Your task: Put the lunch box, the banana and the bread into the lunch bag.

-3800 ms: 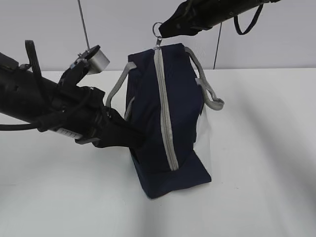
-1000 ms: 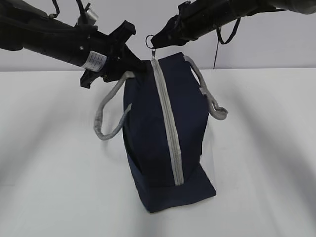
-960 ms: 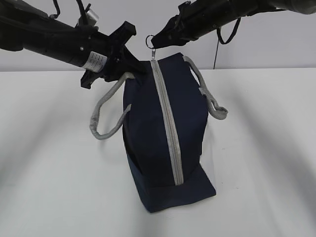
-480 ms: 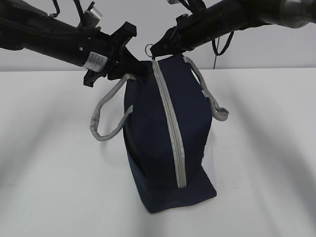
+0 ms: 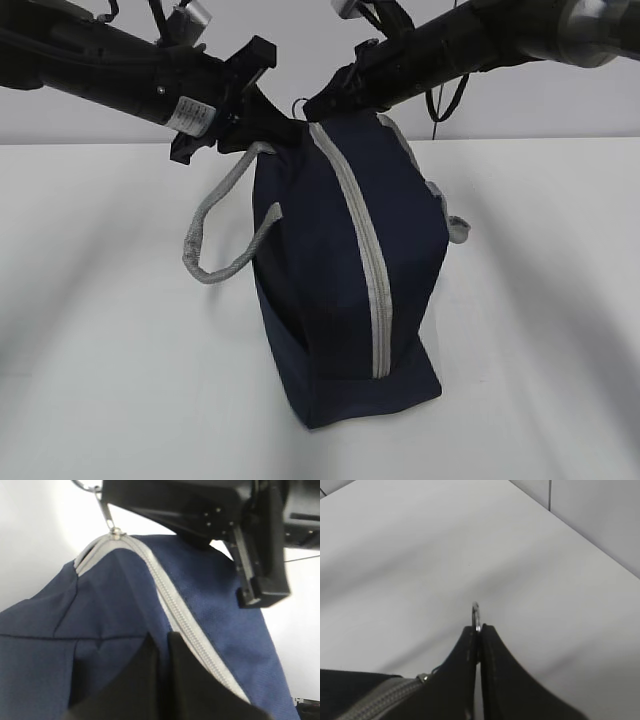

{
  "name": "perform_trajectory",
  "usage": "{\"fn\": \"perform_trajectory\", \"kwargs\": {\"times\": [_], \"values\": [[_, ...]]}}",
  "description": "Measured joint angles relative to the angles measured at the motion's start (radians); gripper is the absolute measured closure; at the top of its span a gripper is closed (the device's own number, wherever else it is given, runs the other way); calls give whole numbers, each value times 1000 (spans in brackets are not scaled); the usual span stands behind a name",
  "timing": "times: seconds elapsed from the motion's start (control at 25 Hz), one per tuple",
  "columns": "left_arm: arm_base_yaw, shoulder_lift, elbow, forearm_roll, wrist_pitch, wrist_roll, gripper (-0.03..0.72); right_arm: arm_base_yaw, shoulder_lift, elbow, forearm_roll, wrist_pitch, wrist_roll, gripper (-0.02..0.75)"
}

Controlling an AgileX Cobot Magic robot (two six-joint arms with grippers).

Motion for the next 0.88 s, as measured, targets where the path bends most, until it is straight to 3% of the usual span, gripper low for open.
{"fn": "perform_trajectory", "kwargs": {"times": [0.36,0.88], "values": [[0,-18,-1,6,2,24,681,-17,1,-2,-39,40,16,753],[-5,-51,-2,24,-2,56,683,-28,1,-7,-197,119,63,753]]}}
